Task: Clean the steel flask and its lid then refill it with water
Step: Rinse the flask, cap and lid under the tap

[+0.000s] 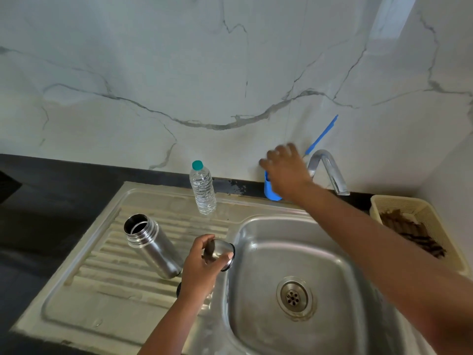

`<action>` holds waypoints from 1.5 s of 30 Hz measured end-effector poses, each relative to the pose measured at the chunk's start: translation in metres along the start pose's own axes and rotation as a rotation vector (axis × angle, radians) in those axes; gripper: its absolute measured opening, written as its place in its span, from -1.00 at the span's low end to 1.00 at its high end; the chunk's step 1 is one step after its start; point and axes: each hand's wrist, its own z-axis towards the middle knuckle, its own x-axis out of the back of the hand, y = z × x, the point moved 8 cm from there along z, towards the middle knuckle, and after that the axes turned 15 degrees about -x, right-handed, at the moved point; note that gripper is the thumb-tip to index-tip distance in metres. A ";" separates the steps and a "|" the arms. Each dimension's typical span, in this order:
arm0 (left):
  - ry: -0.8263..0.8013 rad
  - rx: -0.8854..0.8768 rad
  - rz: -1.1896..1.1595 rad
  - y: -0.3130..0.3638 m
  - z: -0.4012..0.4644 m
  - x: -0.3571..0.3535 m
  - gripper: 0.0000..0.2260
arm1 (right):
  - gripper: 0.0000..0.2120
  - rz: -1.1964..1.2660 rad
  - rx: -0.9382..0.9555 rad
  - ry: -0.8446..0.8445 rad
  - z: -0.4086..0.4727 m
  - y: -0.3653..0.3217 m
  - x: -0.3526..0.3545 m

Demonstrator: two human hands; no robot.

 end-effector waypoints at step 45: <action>0.346 0.060 0.262 -0.034 -0.039 0.135 -0.49 | -0.04 1.152 0.087 -0.551 -0.068 -0.224 -0.049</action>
